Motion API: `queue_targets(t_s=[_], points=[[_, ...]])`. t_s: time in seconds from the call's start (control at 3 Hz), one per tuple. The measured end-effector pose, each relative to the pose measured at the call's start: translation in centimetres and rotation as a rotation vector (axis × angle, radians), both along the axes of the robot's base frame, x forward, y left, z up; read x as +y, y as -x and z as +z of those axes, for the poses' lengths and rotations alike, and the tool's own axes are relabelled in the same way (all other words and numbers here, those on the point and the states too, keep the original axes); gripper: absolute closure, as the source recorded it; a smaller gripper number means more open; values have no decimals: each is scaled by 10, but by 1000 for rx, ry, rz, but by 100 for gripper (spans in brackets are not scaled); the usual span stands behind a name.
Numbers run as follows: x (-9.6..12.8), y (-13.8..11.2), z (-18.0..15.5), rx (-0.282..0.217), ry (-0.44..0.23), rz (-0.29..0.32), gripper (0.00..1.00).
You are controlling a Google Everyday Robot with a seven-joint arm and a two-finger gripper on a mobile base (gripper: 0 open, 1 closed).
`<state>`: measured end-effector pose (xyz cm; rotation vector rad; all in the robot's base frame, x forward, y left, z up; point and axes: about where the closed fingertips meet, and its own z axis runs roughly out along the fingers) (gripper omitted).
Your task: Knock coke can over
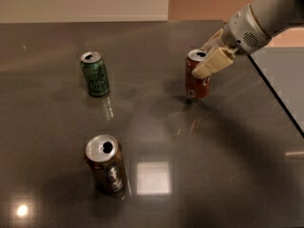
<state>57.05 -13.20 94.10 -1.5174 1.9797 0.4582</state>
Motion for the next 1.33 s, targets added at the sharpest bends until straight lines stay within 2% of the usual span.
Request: queue_targets(t_s=[0.33,0.67,1.0,1.33], points=[[-5,10,13,32,82,30,100],[-21,21,14,95,277,51,100],[-19,22,16,84,322,62,100],[-22,37,-6,95,469,92,100]])
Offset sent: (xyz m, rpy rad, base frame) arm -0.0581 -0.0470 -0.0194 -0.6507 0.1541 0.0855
